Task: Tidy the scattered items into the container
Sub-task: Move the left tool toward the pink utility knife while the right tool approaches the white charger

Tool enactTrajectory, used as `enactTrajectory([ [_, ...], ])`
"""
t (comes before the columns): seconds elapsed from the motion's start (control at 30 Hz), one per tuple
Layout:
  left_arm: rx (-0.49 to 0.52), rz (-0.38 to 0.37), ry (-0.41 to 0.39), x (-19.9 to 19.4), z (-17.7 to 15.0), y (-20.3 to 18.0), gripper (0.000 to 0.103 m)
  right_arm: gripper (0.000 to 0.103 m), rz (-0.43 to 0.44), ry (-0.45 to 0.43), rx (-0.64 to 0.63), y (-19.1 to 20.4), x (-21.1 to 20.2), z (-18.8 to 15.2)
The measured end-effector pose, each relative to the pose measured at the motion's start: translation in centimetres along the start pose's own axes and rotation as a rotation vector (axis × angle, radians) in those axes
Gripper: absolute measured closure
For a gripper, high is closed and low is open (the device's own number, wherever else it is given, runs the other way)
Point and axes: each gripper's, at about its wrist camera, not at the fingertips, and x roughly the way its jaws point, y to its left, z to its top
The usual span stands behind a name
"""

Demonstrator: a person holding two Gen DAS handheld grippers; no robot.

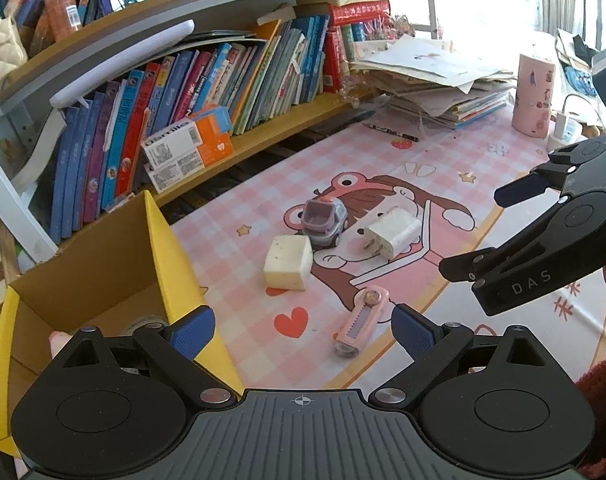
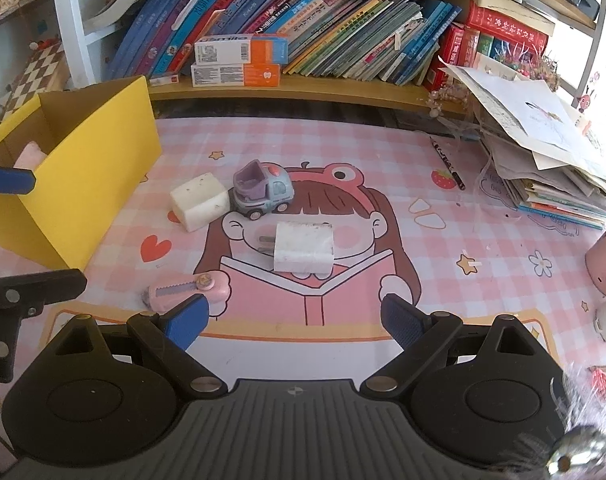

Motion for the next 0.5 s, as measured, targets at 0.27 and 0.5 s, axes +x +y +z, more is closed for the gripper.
enactTrajectory([
  [0.27, 0.004, -0.004, 0.013, 1.1, 0.4, -0.2, 0.006, 0.01, 0.009, 0.012, 0.005, -0.3, 0.9, 0.2],
  [0.5, 0.012, -0.019, 0.025, 1.9, 0.5, -0.6, 0.007, 0.01, 0.008, 0.02, 0.009, -0.5, 1.5, 0.2],
])
